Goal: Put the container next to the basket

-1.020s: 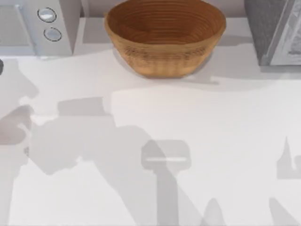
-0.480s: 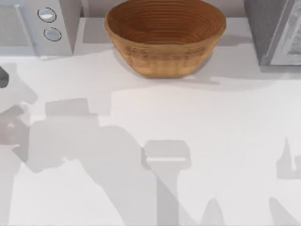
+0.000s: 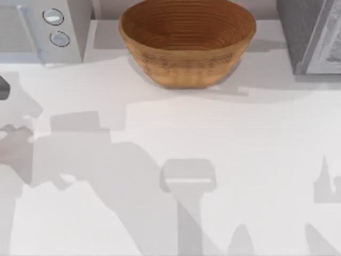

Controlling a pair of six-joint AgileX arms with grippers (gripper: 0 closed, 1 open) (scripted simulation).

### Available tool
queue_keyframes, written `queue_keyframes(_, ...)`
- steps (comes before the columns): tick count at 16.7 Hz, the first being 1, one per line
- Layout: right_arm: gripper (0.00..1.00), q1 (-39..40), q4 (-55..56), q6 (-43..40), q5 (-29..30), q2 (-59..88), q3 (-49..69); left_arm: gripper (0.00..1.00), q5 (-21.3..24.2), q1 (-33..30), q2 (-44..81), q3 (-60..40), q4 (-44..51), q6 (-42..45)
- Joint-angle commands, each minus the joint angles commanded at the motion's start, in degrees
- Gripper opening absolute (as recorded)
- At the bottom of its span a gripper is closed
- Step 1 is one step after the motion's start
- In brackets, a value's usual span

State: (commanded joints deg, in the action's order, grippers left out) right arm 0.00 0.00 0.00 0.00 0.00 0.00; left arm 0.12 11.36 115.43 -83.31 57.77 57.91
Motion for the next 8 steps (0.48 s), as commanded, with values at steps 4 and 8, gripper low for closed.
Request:
queue_keyframes(4,1.0,0.0,0.0,0.0,0.0,0.0,0.0,0.02,0.0,0.0,0.0,0.0,0.0,0.0)
queue_keyframes(8,1.0,0.0,0.0,0.0,0.0,0.0,0.0,0.0,0.0,0.0,0.0,0.0,0.0,0.0)
